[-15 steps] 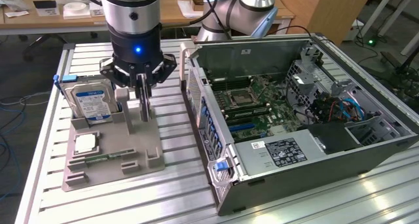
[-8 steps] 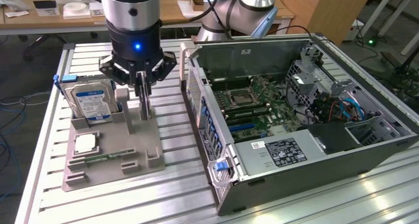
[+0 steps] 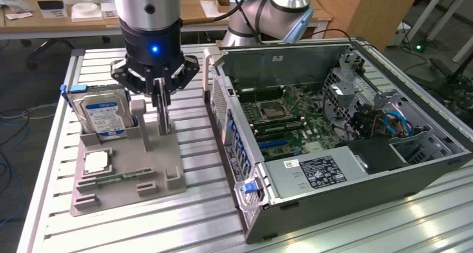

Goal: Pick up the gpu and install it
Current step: 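Pick up the gpu and move the gpu toward the slot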

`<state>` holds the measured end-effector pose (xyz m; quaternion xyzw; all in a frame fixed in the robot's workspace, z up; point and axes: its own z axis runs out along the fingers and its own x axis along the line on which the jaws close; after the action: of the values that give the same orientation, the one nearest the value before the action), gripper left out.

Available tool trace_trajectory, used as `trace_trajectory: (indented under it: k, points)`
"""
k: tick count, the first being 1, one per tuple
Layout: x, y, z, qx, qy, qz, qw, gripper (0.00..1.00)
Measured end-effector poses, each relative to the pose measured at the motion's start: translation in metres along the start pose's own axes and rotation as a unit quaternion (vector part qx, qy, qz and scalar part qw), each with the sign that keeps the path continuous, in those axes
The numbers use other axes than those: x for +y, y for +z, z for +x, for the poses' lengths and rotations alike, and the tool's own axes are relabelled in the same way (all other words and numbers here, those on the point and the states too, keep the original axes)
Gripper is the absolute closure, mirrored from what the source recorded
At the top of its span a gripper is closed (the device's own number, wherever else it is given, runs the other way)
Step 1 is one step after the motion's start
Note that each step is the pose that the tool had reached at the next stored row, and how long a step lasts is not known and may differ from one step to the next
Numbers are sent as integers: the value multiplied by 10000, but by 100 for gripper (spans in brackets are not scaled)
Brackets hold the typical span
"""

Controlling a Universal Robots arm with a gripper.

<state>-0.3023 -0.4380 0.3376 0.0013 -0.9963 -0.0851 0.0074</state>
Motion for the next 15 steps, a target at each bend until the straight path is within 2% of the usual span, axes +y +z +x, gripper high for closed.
trace_trajectory:
  k: [15]
  points:
    - [13,-77,1,0,0,-12,10000,72]
